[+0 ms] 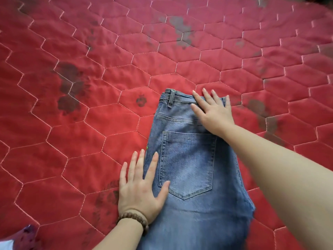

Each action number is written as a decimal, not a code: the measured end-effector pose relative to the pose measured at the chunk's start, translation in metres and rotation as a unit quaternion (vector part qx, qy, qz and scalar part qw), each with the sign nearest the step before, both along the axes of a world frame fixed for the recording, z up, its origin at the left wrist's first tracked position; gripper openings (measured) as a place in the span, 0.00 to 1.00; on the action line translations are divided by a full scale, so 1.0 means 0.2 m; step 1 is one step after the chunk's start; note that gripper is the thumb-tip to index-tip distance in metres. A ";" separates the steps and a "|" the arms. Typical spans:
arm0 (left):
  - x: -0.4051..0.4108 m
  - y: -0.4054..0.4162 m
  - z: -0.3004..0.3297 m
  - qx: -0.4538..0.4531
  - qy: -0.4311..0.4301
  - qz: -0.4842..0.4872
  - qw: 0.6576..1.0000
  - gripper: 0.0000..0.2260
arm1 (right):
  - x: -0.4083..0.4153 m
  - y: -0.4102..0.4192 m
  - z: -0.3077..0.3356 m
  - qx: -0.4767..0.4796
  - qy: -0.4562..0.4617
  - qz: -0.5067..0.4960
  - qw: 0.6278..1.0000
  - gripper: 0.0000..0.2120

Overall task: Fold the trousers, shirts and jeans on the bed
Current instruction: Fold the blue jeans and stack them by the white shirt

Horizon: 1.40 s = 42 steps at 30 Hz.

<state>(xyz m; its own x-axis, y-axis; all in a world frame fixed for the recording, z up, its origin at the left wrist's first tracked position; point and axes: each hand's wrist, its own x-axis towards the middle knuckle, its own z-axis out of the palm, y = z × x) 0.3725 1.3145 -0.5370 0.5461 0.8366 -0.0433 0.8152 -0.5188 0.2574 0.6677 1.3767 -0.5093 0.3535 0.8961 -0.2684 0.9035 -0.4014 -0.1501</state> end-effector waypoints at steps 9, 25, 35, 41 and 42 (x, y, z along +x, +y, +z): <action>0.01 -0.01 -0.01 0.025 0.004 0.007 1.000 0.34 | -0.55 -0.36 -0.03 0.134 0.007 0.169 0.976 0.28; 0.02 -0.01 0.03 0.026 0.016 0.011 0.999 0.32 | -0.75 -0.20 -0.11 0.098 -0.033 -0.097 0.990 0.29; 0.02 -0.02 0.03 0.028 0.018 0.014 0.999 0.31 | -0.71 -0.15 -0.04 0.080 0.026 0.167 0.982 0.30; 0.02 -0.02 0.01 0.034 0.018 0.013 0.999 0.33 | -0.38 -0.68 -0.03 -0.004 -0.157 -0.042 0.987 0.32; 0.02 -0.02 0.00 0.035 0.016 0.014 0.999 0.33 | -0.35 -0.74 -0.03 0.007 -0.169 -0.080 0.982 0.32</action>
<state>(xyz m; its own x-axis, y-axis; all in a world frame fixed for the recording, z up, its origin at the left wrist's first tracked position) 0.3773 1.3112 -0.5361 0.5215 0.8532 -0.0014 0.8372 -0.5114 0.1941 0.5968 1.2293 -0.5145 0.5565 0.8249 -0.0994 0.8285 -0.5420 0.1407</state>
